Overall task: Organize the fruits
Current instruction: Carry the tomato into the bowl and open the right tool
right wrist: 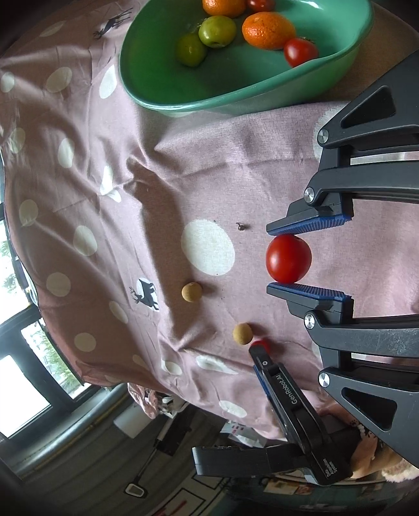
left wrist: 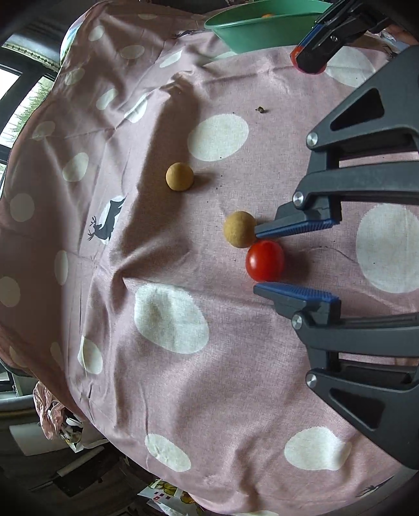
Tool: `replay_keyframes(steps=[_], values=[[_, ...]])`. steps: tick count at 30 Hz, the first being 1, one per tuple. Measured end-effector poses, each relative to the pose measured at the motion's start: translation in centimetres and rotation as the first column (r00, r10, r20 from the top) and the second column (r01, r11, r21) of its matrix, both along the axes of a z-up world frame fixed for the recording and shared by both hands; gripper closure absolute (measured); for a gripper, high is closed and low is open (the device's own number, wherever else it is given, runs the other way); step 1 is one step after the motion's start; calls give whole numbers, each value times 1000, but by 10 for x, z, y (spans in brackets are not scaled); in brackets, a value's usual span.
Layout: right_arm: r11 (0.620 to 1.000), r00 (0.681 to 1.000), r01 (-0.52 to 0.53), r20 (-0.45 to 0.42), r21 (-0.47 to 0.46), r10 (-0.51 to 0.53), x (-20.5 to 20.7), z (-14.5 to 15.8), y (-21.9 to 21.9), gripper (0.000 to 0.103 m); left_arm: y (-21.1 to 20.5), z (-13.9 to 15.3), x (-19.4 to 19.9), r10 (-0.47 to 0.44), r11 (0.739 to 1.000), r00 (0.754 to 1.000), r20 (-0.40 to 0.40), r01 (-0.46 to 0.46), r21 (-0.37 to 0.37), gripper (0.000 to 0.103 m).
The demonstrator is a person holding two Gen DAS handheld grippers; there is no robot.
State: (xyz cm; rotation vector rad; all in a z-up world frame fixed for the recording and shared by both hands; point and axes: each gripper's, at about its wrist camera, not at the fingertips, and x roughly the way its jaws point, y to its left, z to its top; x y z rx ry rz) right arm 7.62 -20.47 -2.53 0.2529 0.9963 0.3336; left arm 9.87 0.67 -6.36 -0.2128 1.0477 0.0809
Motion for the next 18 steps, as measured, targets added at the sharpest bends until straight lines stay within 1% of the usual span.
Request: replay_keyframes(steps=[4,9,11,13,15,18], values=[[1000,1000,-3,-5,2,3,-1,-1,0,72,-2,-4,1,22,1000,1000,11,-22,3,75],[1000,1000,0,3,8,0,-3,2,-2,72,-9,5,-8,22,999,999,38,-23,27,76],[1000,1000,4,13,16,-4,-4,6,-4,71,-14,16,-16,13,1000,997,73,-14,20,76],[1000,1000,8,23,23,-8,-6,10,-8,71,-22,31,-25,-4,999,993,121,0,33,75],[999,999,15,32,36,-16,-9,14,-13,71,-32,47,-34,-33,998,984,175,23,56,75],[998,997,41,56,44,-44,-14,23,-26,71,-47,70,-49,-76,997,966,247,66,48,75]])
